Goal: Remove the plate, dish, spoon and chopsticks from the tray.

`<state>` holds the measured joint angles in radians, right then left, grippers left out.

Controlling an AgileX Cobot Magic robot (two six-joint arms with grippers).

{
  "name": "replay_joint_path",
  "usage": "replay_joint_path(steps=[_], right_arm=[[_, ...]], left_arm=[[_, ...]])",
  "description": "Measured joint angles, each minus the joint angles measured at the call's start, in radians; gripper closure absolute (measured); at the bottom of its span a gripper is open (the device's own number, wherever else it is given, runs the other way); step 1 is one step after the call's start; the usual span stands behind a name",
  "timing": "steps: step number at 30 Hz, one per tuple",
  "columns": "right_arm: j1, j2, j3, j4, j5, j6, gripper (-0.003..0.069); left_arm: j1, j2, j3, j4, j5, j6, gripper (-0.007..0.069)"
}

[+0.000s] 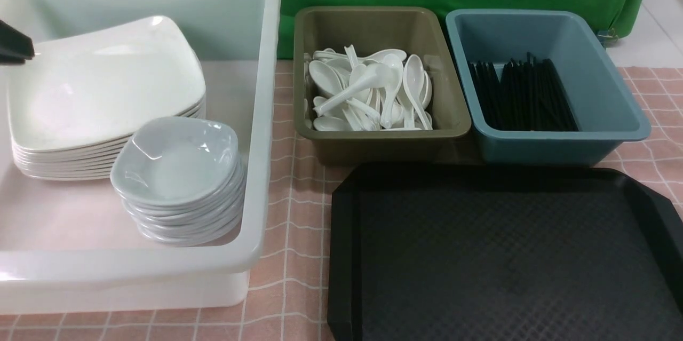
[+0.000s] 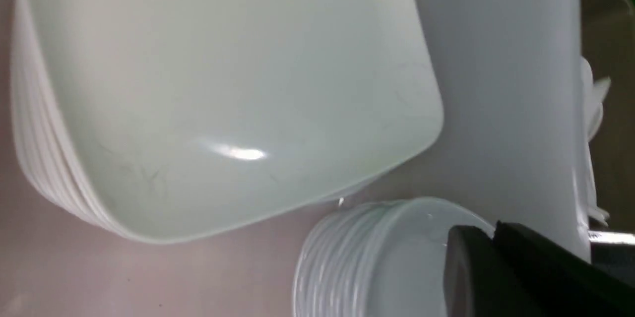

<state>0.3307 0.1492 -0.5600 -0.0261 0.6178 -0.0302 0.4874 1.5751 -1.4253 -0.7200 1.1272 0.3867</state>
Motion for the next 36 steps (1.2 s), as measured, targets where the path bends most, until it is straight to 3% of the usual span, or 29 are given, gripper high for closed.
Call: replay_joint_path(steps=[6,10,16,26,31,36], right_arm=[[0.0,-0.001,0.169,0.0,-0.38,0.078,0.0629],[0.0,-0.001,0.235,0.0,-0.481,0.1,0.0627],[0.0,0.0,0.268,0.0,-0.487,0.103,0.0618],[0.0,0.0,0.269,0.0,-0.476,0.104,0.0595],[-0.003,0.0,0.288,-0.038,-0.487,0.105,0.0581],[-0.049,-0.015,0.36,-0.068,-0.49,0.105,0.0576]], left_arm=[[0.0,-0.044,-0.005,-0.031,0.031,0.033,0.0624],[0.0,-0.046,-0.005,-0.072,0.032,0.033,0.0624],[-0.026,-0.046,-0.005,-0.084,0.02,0.035,0.0624],[-0.23,-0.046,-0.005,-0.084,0.083,0.036,0.0624],[-0.343,-0.046,-0.005,0.007,0.088,0.035,0.0624],[-0.386,-0.046,-0.005,0.077,0.091,0.034,0.0624]])
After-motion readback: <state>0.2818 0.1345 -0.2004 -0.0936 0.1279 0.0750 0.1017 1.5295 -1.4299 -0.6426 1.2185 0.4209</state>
